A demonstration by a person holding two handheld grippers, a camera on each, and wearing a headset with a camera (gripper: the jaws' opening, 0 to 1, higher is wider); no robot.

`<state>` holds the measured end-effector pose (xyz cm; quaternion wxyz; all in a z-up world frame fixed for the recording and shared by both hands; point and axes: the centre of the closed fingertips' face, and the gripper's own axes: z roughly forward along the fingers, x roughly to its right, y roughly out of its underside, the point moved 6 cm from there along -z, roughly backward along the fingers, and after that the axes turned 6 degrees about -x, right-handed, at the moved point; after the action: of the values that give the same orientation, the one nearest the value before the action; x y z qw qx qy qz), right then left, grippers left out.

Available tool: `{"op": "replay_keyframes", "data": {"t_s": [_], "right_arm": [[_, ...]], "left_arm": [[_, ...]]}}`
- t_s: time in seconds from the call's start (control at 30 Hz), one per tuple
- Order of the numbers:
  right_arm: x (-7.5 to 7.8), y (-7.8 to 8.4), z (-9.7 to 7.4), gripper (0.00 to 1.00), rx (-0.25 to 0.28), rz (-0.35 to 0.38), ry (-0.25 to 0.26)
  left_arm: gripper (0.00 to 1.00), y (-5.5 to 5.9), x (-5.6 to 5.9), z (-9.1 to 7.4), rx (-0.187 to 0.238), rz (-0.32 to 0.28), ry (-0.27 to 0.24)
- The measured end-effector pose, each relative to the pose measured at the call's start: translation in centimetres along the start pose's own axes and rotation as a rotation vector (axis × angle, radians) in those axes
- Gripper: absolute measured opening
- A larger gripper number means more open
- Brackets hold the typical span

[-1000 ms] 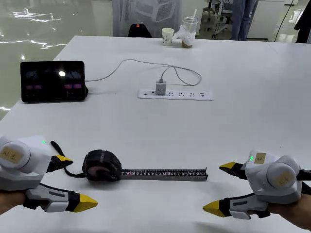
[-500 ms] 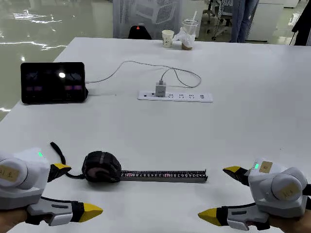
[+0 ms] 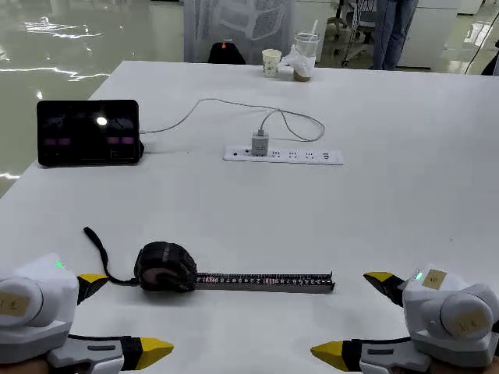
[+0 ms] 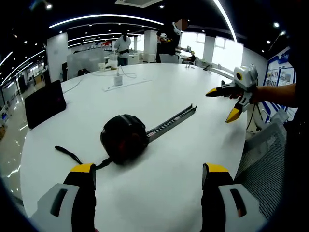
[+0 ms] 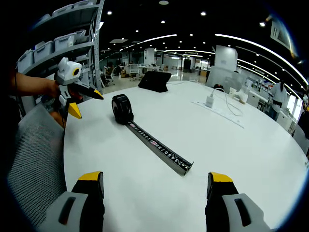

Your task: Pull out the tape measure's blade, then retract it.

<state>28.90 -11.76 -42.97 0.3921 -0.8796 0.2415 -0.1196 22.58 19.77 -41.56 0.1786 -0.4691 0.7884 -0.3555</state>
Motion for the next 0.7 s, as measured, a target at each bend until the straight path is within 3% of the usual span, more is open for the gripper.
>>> {"op": "replay_keyframes", "data": {"t_s": [0.17,0.7], "right_arm": [[-0.4,-0.2,-0.4,0.91,0.029,0.028,0.027],[-1.7,-0.2,-1.1,0.97,0.043,0.078,0.069]], "left_arm": [[0.89,0.0,0.5,-0.2,0.014,-0.009,-0.017],[0.9,-0.1,1.6,-1.1,0.077,-0.063,-0.084]]}}
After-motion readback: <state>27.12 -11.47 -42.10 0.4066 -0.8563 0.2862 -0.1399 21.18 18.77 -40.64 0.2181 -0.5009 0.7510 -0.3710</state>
